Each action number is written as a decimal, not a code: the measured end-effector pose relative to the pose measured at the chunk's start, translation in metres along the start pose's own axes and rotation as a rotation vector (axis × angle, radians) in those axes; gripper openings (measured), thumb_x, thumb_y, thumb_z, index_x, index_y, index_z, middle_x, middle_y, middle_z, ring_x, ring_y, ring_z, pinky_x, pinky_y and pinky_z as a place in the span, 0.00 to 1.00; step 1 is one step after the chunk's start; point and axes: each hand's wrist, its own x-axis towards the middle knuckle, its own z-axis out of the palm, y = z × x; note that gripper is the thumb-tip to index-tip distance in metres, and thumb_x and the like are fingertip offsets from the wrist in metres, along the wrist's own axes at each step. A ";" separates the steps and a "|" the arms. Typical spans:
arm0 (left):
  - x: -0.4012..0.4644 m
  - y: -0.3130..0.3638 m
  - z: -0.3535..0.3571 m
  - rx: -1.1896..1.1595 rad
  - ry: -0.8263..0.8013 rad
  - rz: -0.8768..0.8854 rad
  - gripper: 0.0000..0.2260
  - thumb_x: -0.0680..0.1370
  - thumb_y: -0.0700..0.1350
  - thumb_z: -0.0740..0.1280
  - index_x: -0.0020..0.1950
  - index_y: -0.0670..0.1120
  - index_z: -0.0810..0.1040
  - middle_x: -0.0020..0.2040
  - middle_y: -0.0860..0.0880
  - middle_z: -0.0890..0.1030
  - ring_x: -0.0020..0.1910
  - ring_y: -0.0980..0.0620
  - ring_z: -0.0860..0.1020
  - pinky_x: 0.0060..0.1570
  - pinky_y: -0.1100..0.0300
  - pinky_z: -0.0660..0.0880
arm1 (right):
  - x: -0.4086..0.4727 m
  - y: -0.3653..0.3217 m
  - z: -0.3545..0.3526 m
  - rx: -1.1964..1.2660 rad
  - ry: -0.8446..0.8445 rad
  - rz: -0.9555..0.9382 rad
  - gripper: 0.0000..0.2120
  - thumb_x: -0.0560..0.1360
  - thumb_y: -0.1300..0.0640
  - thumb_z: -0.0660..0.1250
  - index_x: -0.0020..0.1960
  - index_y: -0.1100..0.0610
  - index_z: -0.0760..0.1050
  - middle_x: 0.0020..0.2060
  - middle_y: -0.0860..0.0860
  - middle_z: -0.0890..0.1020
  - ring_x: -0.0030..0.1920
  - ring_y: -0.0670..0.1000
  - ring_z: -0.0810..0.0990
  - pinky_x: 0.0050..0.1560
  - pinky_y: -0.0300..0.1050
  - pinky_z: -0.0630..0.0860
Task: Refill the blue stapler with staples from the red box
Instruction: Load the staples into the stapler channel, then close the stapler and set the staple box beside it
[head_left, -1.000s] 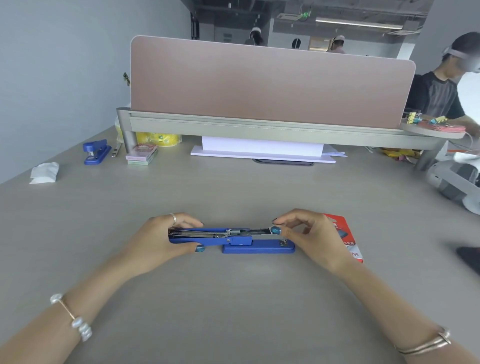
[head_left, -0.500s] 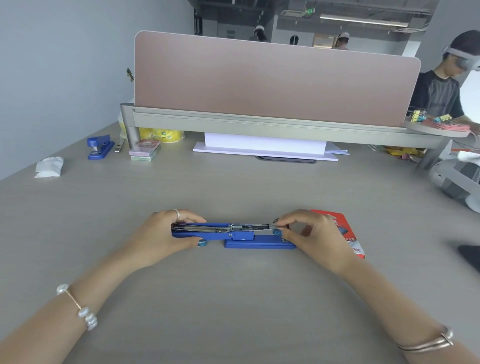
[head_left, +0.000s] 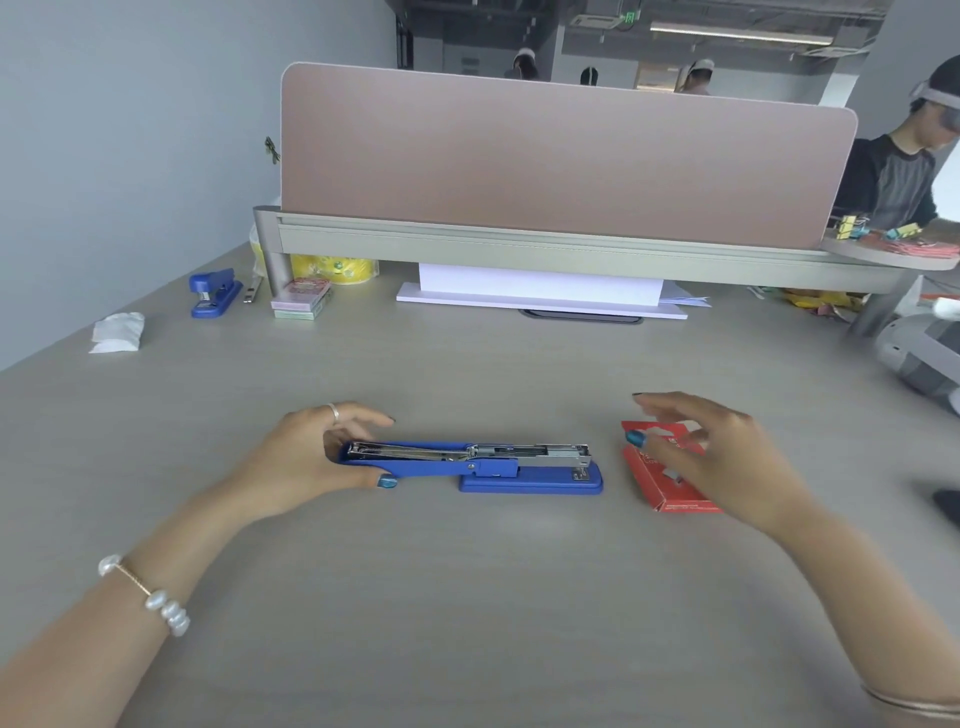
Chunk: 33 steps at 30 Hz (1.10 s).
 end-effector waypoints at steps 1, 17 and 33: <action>0.000 0.002 -0.001 -0.020 0.027 0.012 0.23 0.56 0.50 0.79 0.49 0.60 0.79 0.42 0.57 0.85 0.42 0.53 0.82 0.45 0.63 0.77 | 0.000 0.006 -0.007 -0.044 -0.051 0.021 0.21 0.70 0.51 0.70 0.62 0.45 0.72 0.56 0.45 0.78 0.56 0.47 0.76 0.60 0.50 0.74; 0.022 0.066 0.012 -0.369 0.297 0.246 0.21 0.57 0.44 0.80 0.46 0.51 0.79 0.40 0.60 0.84 0.40 0.60 0.80 0.43 0.66 0.77 | -0.004 0.002 0.012 -0.141 -0.325 -0.049 0.22 0.74 0.46 0.63 0.67 0.44 0.66 0.70 0.43 0.67 0.72 0.46 0.59 0.72 0.51 0.56; 0.043 0.103 0.108 0.139 -0.046 0.465 0.16 0.72 0.42 0.71 0.59 0.52 0.79 0.53 0.58 0.80 0.52 0.68 0.71 0.54 0.75 0.65 | -0.002 0.003 0.006 -0.030 -0.321 0.006 0.19 0.80 0.58 0.52 0.67 0.44 0.65 0.67 0.45 0.70 0.67 0.48 0.64 0.70 0.47 0.58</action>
